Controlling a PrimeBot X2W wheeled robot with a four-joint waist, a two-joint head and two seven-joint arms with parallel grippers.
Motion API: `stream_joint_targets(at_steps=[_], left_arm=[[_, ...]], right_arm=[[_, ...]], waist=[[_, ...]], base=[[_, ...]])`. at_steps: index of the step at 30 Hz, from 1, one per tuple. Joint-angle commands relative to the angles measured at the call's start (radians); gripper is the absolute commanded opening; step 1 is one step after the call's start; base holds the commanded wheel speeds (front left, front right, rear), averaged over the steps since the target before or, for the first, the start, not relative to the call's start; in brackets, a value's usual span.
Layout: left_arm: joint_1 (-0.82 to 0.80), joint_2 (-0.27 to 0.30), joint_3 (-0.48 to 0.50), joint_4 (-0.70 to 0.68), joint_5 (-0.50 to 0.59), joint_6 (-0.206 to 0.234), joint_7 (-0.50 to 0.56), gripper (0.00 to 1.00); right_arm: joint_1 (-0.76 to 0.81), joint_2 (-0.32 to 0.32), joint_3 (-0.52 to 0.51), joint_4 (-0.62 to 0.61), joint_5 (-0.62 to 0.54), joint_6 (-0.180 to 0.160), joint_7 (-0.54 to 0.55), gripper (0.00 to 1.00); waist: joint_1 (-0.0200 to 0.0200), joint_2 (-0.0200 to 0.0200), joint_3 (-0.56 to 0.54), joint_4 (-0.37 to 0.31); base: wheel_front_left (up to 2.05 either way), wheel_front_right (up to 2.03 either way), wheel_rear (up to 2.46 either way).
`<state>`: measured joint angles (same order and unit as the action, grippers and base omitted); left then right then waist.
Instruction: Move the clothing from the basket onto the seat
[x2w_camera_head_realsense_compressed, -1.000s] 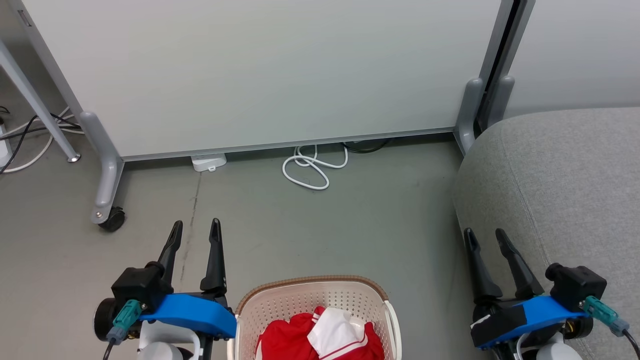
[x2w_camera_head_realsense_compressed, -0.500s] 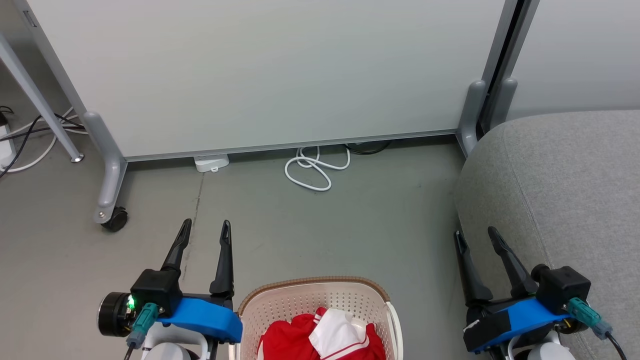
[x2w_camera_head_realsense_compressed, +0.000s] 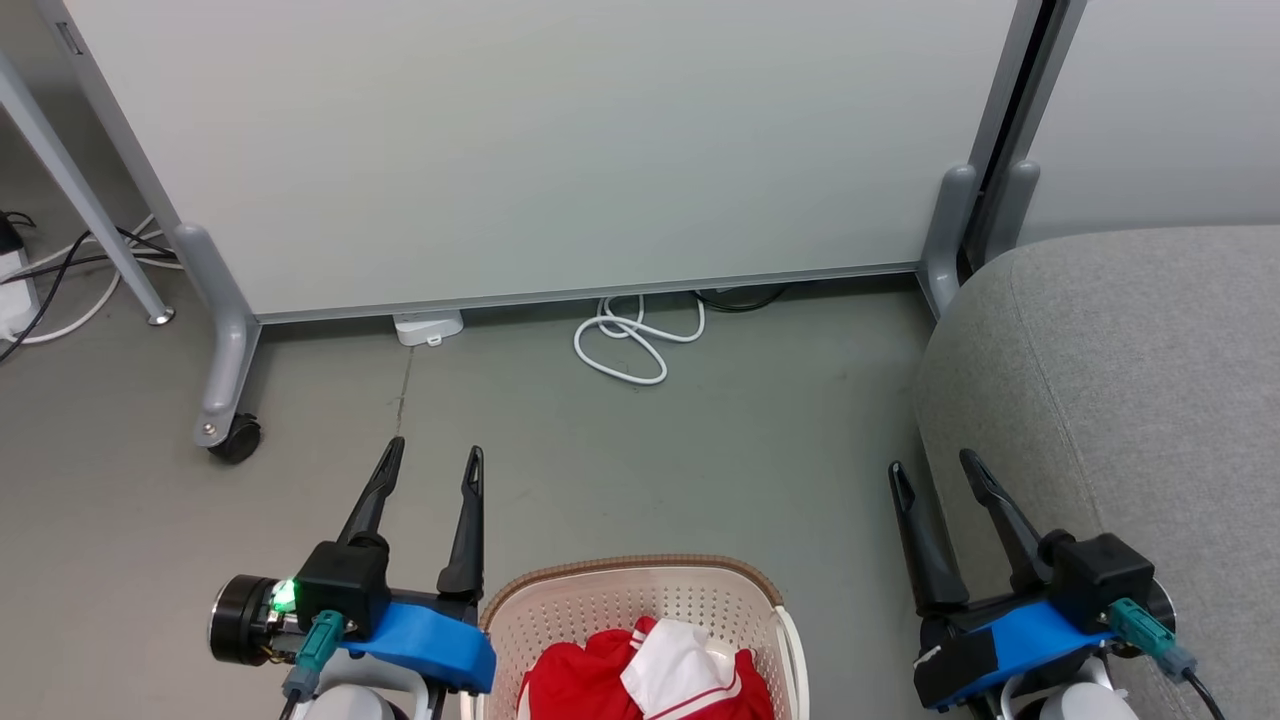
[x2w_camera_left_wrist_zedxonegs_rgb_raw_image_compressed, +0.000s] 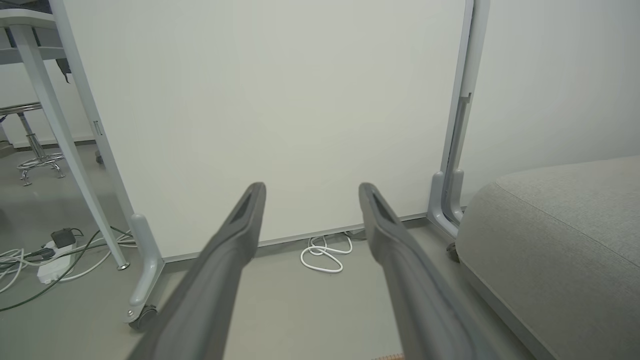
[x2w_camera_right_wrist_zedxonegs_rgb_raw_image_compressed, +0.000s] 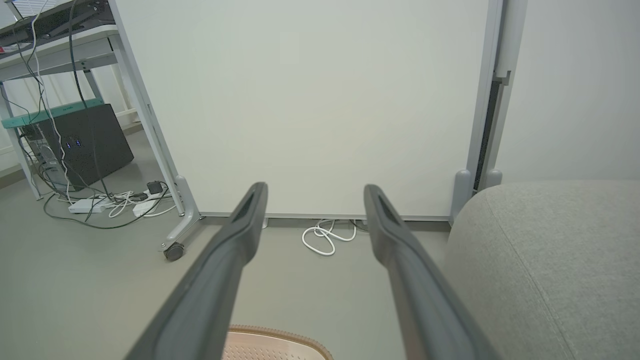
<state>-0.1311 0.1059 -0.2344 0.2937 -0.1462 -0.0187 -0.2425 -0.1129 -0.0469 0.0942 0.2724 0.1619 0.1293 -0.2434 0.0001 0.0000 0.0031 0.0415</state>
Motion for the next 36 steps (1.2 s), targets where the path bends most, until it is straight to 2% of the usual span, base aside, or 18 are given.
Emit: stream_joint_targets(at_steps=[1, 10, 28, 36], left_arm=[[-0.017, -0.001, 0.003, 0.002, 0.022, -0.007, -0.009, 1.0], [-0.015, -0.007, 0.008, 0.011, 0.087, -0.011, -0.025, 1.0], [-0.009, -0.026, 0.038, 0.014, 0.087, -0.032, -0.024, 1.0], [-0.046, -0.021, 0.008, 0.049, 0.111, -0.058, -0.023, 1.0]], right_arm=[[-0.008, -0.005, 0.005, -0.003, -0.018, 0.002, -0.01, 1.0], [-0.009, -0.006, 0.015, 0.001, -0.057, 0.002, -0.024, 1.0], [-0.013, -0.006, 0.016, 0.011, -0.029, 0.002, -0.023, 1.0], [-0.036, -0.005, 0.034, -0.008, -0.04, 0.002, -0.023, 1.0]], waist=[[-0.0001, 0.0, 0.0, 0.0], [-0.0001, 0.0, -0.001, 0.002], [-0.0001, 0.0, -0.002, -0.002], [-0.0001, 0.0, 0.043, -0.04]], base=[[0.0, 0.0, 0.0], [0.0, 0.0, 0.0], [0.0, 0.0, 0.0], [0.0, 0.0, 0.0]])
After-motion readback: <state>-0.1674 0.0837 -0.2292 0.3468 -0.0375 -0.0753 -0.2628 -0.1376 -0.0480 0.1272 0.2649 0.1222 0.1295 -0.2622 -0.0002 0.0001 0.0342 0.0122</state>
